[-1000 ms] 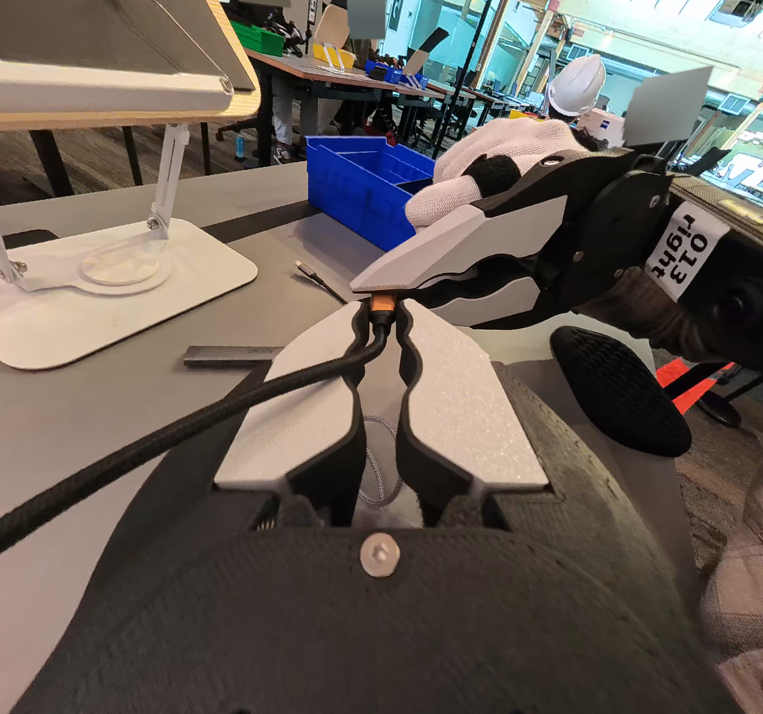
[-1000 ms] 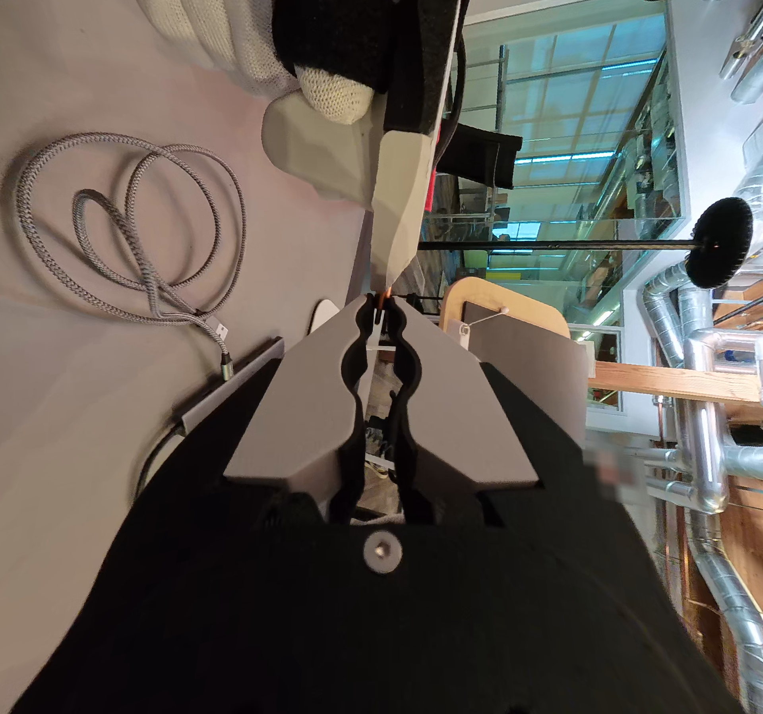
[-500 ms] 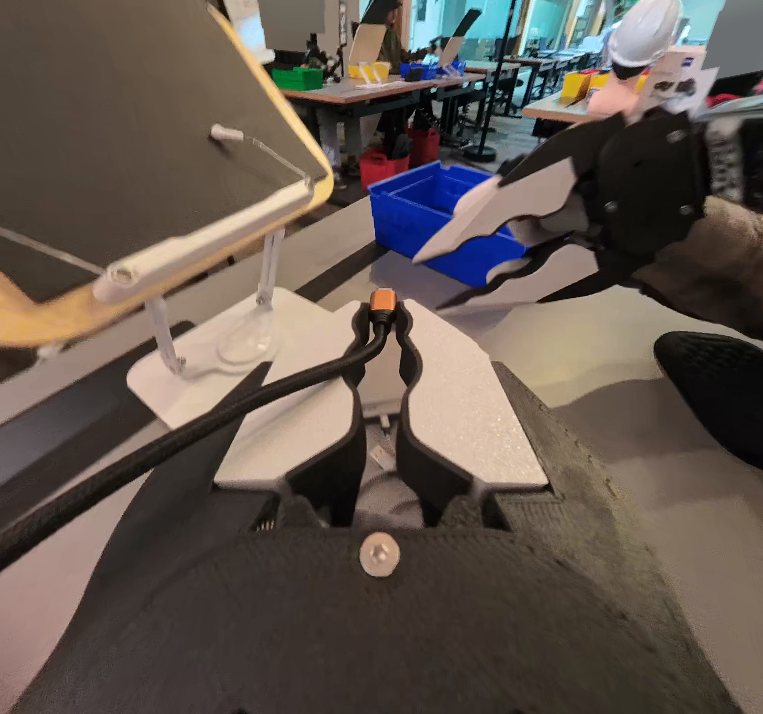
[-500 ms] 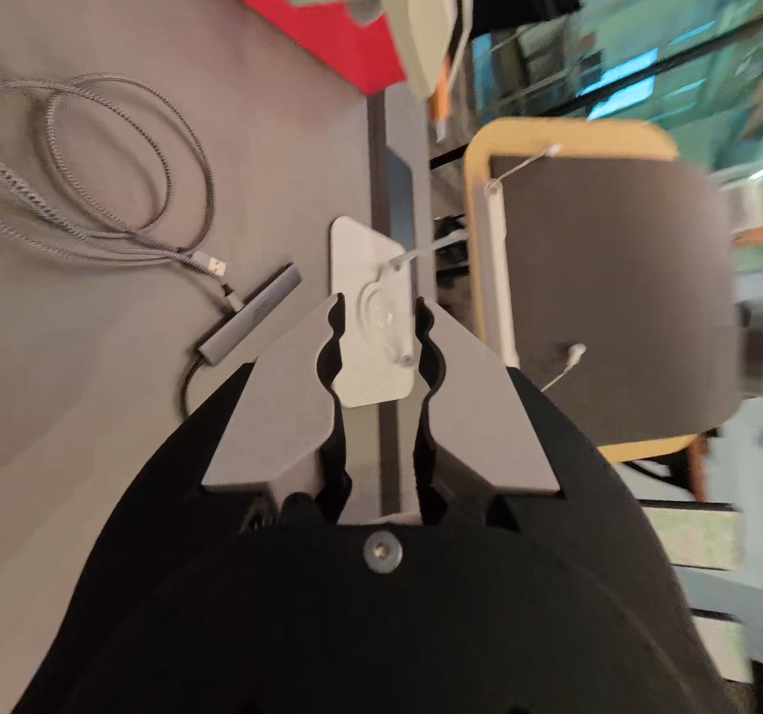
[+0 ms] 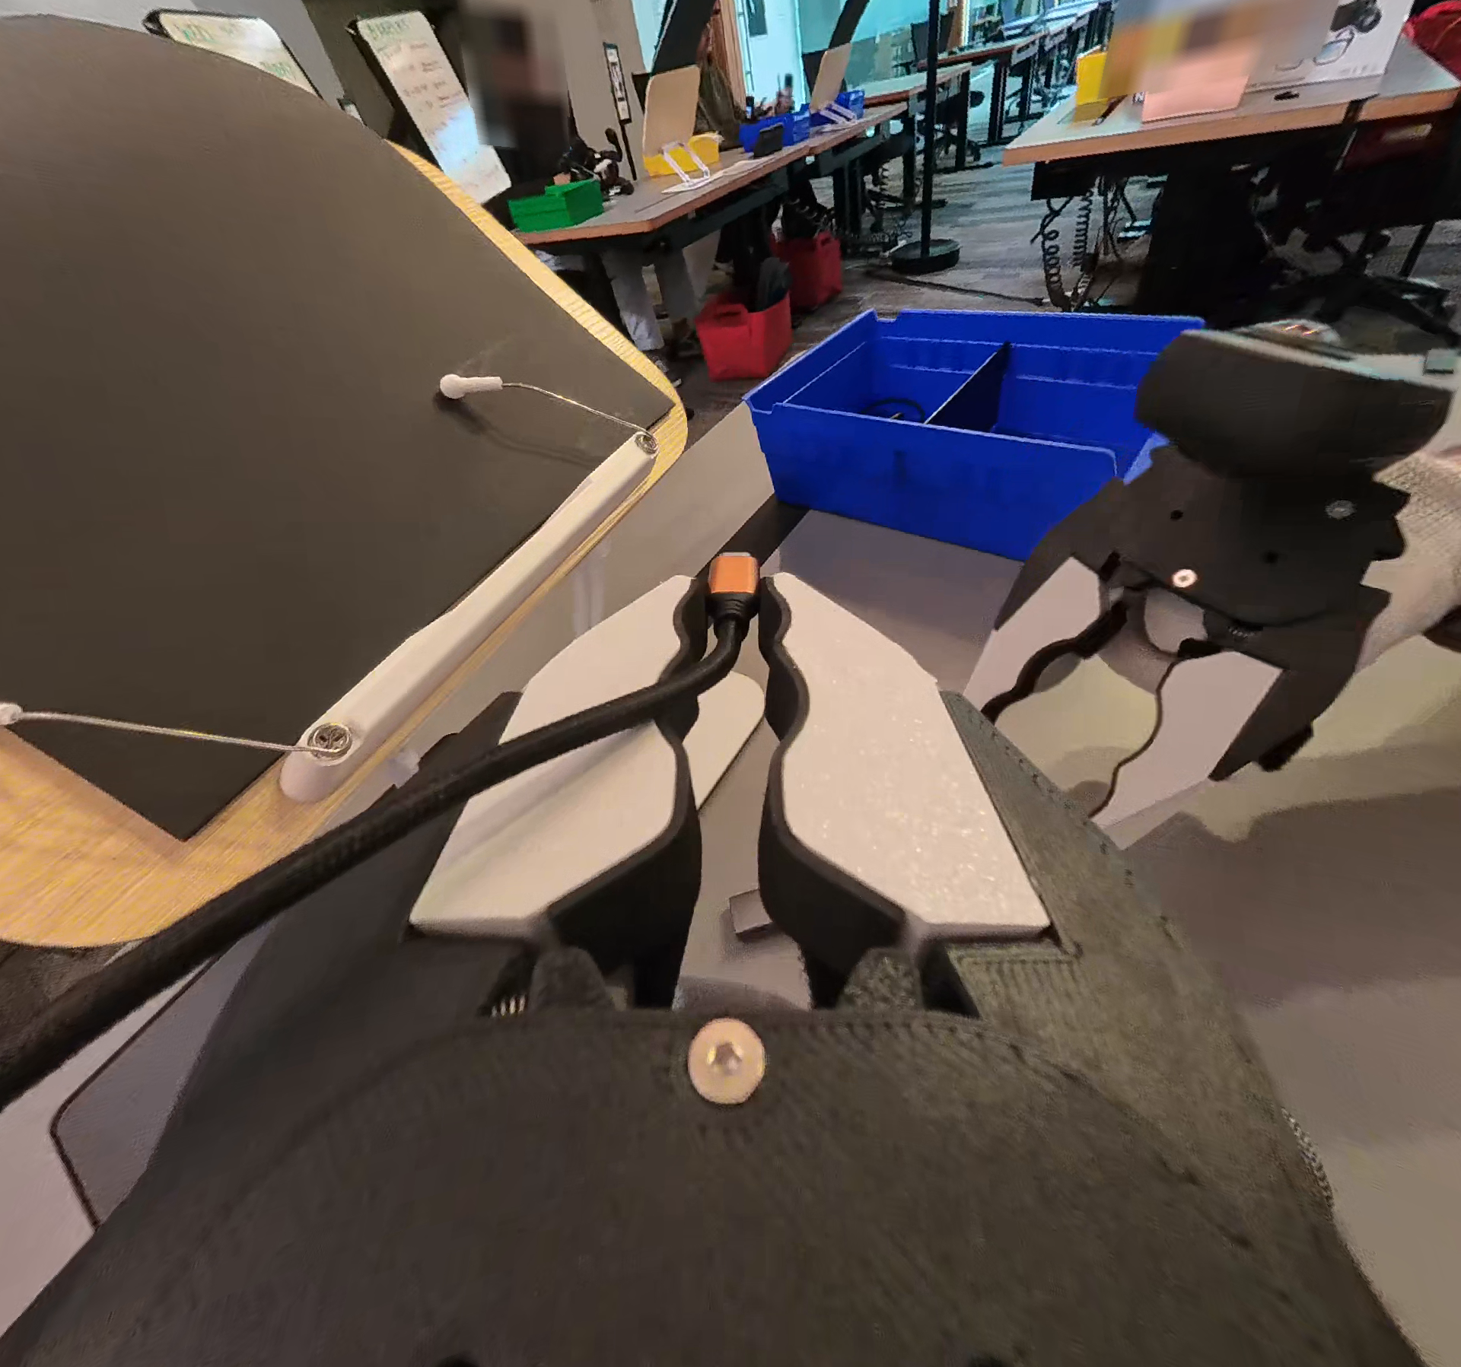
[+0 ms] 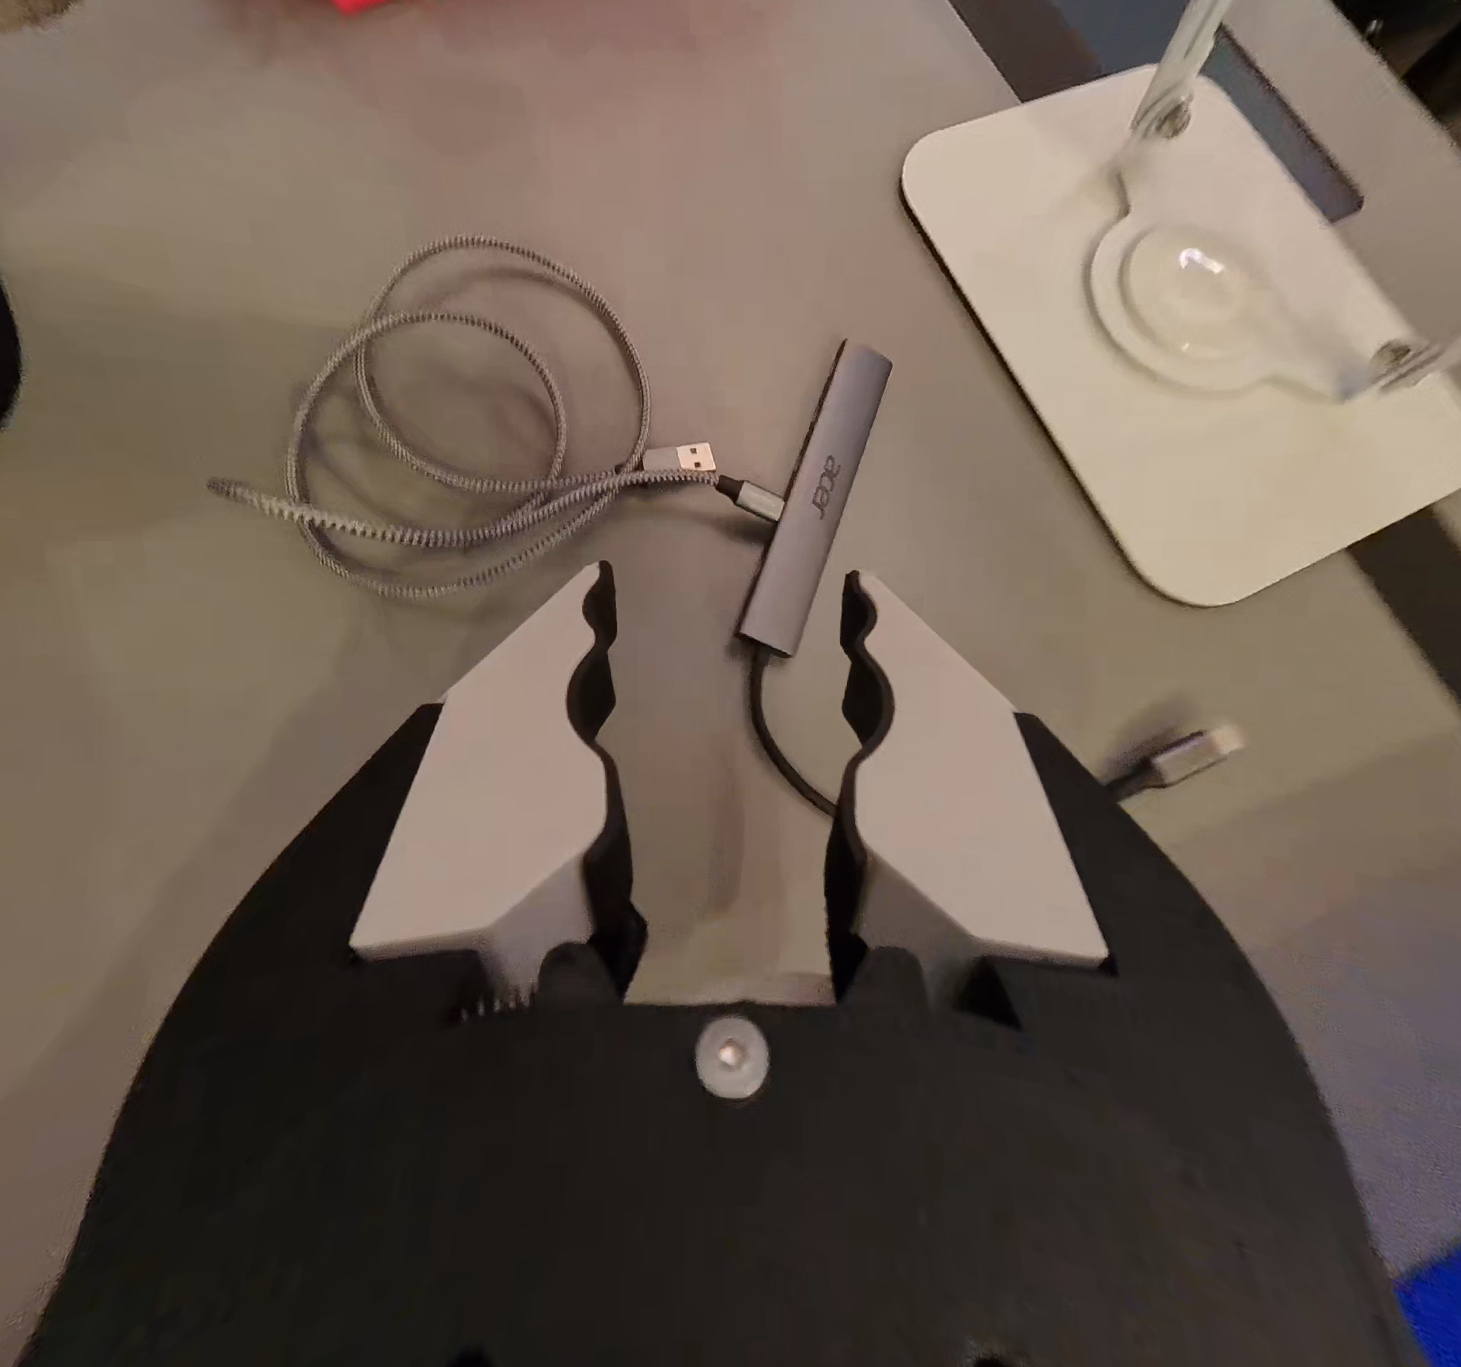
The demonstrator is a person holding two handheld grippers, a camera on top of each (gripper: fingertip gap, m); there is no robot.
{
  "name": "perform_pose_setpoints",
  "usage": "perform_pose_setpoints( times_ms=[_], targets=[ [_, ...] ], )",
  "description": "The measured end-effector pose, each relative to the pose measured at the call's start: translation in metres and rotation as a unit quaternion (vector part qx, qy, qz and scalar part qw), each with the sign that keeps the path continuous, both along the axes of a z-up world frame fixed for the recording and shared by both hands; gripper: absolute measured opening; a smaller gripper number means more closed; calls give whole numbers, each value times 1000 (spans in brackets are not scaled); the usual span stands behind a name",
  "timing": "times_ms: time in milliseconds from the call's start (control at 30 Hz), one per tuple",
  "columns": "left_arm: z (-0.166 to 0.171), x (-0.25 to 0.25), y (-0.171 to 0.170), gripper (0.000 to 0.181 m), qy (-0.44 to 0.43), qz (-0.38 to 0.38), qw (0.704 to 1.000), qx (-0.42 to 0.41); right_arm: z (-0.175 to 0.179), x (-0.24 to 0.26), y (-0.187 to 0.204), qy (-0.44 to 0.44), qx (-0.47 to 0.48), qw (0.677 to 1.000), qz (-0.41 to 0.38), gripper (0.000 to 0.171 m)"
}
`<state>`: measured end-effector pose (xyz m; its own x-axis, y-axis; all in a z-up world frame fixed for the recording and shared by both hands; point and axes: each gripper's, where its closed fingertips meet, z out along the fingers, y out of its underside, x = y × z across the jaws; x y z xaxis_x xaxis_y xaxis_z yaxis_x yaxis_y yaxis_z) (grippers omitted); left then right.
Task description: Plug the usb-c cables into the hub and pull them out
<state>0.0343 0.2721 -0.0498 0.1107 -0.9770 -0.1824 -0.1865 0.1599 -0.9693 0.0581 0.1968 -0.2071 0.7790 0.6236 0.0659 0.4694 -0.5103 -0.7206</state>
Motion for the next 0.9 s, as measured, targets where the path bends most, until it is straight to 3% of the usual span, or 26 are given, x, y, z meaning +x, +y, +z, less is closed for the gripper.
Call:
perform_pose_setpoints(
  times_ms=[200, 633, 800, 900],
  targets=[
    [5, -8, 4, 12, -18, -1, 1000, -7, -35, 7, 13, 7, -28, 996, -89, 48],
    [2, -10, 3, 13, -14, -5, 1000, -4, -54, 5, 35, 16, -119, 988, -97, 38],
    [3, -9, 0, 13, -13, -10, 1000, -3, -57, 10, 41, -30, -85, 990, -106, 19],
    [1, -9, 0, 13, -10, -11, 1000, -3, -56, 10, 41, -31, -66, 991, -114, 19]
  ],
)
